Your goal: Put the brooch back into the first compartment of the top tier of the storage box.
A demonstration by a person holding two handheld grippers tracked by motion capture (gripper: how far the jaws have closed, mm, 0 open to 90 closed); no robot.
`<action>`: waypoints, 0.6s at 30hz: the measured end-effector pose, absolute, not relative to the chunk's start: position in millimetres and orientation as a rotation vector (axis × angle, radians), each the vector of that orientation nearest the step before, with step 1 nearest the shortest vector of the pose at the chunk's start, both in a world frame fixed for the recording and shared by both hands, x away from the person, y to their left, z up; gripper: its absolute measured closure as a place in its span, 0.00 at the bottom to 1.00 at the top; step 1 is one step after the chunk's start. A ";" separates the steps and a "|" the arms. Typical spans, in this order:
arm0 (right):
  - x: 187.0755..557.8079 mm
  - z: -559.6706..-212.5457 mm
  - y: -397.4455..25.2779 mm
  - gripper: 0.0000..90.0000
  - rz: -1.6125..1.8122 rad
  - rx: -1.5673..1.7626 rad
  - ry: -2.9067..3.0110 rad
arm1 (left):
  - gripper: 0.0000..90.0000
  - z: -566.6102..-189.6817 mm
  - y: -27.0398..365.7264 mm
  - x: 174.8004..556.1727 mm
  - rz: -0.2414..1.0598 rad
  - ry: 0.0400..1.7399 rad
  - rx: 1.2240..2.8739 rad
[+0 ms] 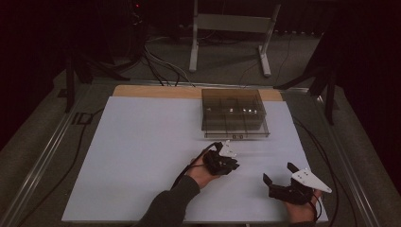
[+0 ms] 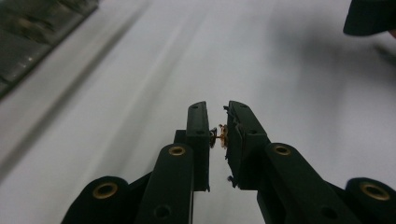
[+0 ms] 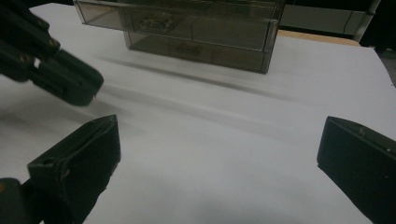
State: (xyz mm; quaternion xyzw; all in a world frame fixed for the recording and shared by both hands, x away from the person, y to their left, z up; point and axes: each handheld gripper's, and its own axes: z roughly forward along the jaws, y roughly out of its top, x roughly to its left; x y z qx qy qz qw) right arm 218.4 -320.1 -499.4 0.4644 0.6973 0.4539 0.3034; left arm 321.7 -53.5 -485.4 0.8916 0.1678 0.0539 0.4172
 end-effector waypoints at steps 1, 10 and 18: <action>218.3 -499.3 -320.1 0.00 1.204 1.231 1.847 | 0.90 -483.4 -52.8 322.5 0.140 0.420 2.237; 218.4 -499.4 -320.2 0.00 1.204 1.231 1.848 | 0.90 -464.0 -43.7 330.8 0.170 0.441 2.198; 218.5 -499.4 -320.2 0.00 1.204 1.231 1.850 | 0.90 -452.0 -38.9 338.1 0.185 0.458 2.176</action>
